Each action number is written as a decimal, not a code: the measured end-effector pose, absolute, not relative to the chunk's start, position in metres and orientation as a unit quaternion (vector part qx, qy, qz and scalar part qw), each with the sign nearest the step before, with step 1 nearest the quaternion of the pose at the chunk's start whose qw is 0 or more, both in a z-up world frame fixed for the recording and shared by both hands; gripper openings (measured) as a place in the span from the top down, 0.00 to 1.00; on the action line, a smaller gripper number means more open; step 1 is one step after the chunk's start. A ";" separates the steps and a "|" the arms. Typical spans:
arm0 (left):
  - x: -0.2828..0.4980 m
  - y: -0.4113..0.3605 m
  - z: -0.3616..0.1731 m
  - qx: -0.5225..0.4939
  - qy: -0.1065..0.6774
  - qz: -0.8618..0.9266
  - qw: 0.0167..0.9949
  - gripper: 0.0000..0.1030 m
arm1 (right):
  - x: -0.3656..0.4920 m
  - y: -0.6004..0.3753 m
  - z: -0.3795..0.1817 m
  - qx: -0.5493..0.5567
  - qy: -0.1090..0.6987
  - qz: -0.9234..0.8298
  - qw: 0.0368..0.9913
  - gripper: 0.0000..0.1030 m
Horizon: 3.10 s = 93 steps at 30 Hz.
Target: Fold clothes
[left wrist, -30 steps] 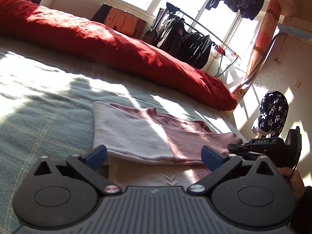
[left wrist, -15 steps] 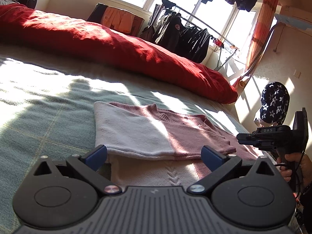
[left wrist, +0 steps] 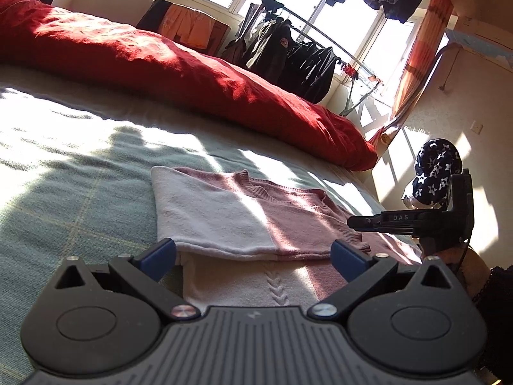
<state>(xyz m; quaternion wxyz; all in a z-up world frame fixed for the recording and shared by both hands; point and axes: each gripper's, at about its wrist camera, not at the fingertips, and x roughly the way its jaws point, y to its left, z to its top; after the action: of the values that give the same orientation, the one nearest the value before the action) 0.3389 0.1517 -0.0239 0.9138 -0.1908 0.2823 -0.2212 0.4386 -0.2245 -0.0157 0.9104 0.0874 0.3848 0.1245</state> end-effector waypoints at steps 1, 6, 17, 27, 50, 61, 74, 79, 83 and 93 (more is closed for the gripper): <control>0.337 0.156 -0.022 -0.197 0.279 -0.226 0.912 0.01 | 0.439 -0.209 -0.007 0.064 0.376 0.149 0.912 0.74; 0.330 0.179 -0.015 -0.232 0.256 -0.247 0.905 0.01 | 0.453 -0.132 0.010 -0.011 0.362 0.244 0.900 0.74; 0.336 0.231 -0.025 -0.322 0.243 -0.212 0.890 0.01 | 0.483 0.008 -0.040 -0.087 0.394 0.343 0.849 0.74; 0.341 0.237 -0.031 -0.339 0.245 -0.209 0.884 0.01 | 0.459 0.011 -0.044 -0.113 0.400 0.374 0.829 0.73; 0.330 0.201 -0.012 -0.336 0.245 -0.281 0.865 0.01 | 0.436 -0.108 0.035 -0.090 0.406 0.248 0.875 0.56; 0.368 0.110 -0.070 -0.290 0.388 -0.314 0.817 0.01 | 0.295 -0.242 0.023 0.023 0.436 0.117 0.892 0.45; 0.329 0.087 -0.021 -0.180 0.324 -0.270 0.889 0.01 | 0.219 -0.269 -0.028 0.065 0.425 0.073 0.900 0.34; 0.306 0.041 -0.009 -0.099 0.296 -0.298 0.902 0.01 | 0.216 -0.266 -0.064 0.074 0.433 0.058 0.897 0.24; 0.301 0.025 -0.013 -0.080 0.307 -0.316 0.894 0.01 | 0.210 -0.260 -0.071 0.083 0.422 0.066 0.901 0.00; 0.291 0.039 -0.001 -0.084 0.287 -0.301 0.905 0.01 | 0.199 -0.238 -0.074 0.021 0.430 0.041 0.902 0.00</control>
<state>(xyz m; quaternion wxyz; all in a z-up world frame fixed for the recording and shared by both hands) 0.2909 0.0388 -0.0006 0.9055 -0.0839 0.2869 -0.3013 0.1990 -0.2384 -0.0741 0.9018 0.0212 0.4296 0.0414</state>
